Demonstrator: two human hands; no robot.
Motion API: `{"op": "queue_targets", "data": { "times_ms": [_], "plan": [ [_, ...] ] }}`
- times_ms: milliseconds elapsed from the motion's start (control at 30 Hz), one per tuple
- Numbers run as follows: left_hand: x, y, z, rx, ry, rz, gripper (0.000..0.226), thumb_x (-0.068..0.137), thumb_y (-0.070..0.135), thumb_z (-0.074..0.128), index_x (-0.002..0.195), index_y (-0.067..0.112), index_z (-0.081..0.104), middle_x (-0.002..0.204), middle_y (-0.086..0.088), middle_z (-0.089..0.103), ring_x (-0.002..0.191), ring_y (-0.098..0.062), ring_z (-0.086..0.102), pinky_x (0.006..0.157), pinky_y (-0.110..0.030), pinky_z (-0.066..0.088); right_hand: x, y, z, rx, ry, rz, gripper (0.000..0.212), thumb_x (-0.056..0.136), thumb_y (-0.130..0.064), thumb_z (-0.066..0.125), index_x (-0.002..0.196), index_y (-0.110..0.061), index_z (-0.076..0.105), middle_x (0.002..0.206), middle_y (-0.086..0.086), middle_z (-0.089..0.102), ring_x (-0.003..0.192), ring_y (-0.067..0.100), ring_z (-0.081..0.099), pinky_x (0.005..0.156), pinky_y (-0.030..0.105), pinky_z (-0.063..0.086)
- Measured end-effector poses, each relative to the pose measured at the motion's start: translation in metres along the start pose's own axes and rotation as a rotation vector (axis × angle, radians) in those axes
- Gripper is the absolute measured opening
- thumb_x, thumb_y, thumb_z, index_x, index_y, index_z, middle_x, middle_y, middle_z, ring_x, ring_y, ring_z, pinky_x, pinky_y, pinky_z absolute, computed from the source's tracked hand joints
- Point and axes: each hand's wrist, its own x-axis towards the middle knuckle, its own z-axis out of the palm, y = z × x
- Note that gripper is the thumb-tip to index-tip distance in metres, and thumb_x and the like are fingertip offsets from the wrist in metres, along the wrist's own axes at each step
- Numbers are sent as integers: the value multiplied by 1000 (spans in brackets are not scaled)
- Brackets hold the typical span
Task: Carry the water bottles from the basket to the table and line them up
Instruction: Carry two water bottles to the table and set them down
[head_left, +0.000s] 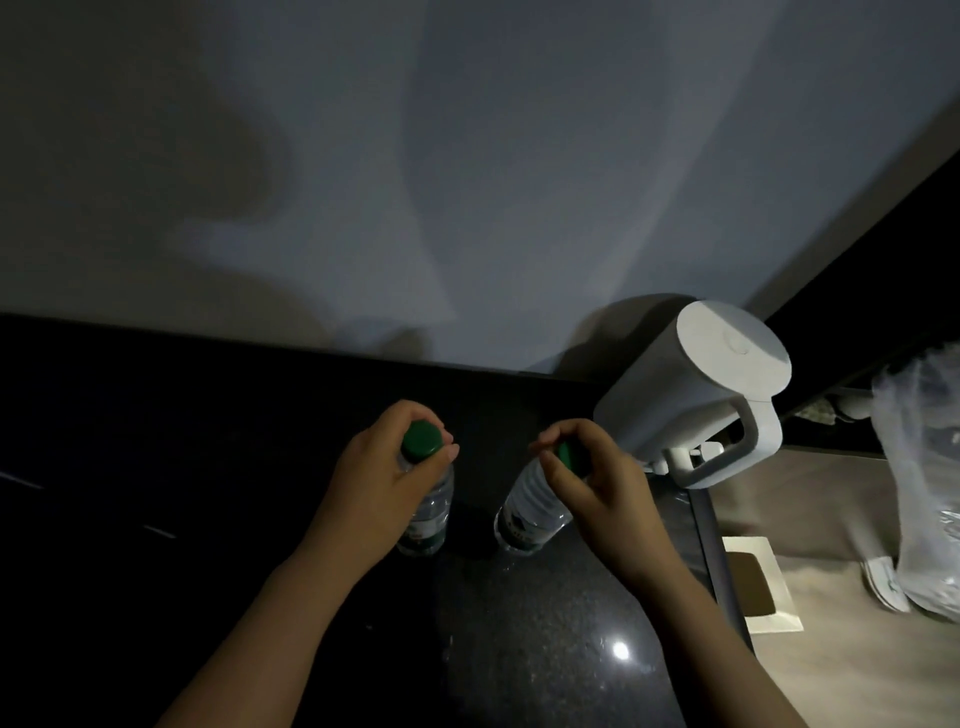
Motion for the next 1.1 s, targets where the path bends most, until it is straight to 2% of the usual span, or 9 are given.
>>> {"op": "queue_targets", "data": {
  "times_ms": [200,367,433,567,767,933,1100],
  "plan": [
    [22,-11,10,2,16,-9,16,81,14,70,87,23,59,90,11,67,87,5,61,74,-4,45,42,17,-9,19,-30,-8,13,91,-8,56,99,-17,59,94,4,64,86,22,61,71,31,52],
    [40,-21,16,-12,24,-28,14,81,15,69,88,21,60,92,9,67,88,3,62,76,-7,47,80,28,-14,8,-53,-35,12,91,-8,54,100,-15,58,92,-2,63,81,10,60,69,18,50],
    [46,-23,17,-23,33,-28,13,80,16,69,88,21,60,91,10,67,88,3,62,74,-5,46,94,31,-15,4,-52,-44,12,91,-8,54,100,-14,58,92,-2,63,83,10,61,71,23,52],
    [61,-27,22,-31,29,-22,14,80,15,70,88,21,60,91,10,68,87,4,62,74,-7,46,119,36,-20,13,-30,-59,12,91,-7,52,99,-14,57,92,8,62,87,26,59,74,38,51],
    [77,-34,23,-73,56,0,17,81,16,70,86,28,59,92,9,68,88,2,63,74,-6,46,137,44,-22,-4,-27,-72,13,90,-7,53,99,-14,57,94,3,63,89,21,61,80,43,53],
    [83,-41,25,-36,73,8,17,80,14,70,87,25,59,92,9,68,87,3,62,73,-3,44,132,49,-18,14,-32,-77,13,90,-11,52,97,-21,57,90,2,62,84,22,59,73,36,51],
    [79,-48,21,-44,68,3,18,81,12,70,88,24,59,93,10,67,88,7,62,71,0,42,112,52,-8,42,-63,-54,13,89,-17,52,100,-22,57,91,-10,62,85,14,61,72,27,52]
  ]
}}
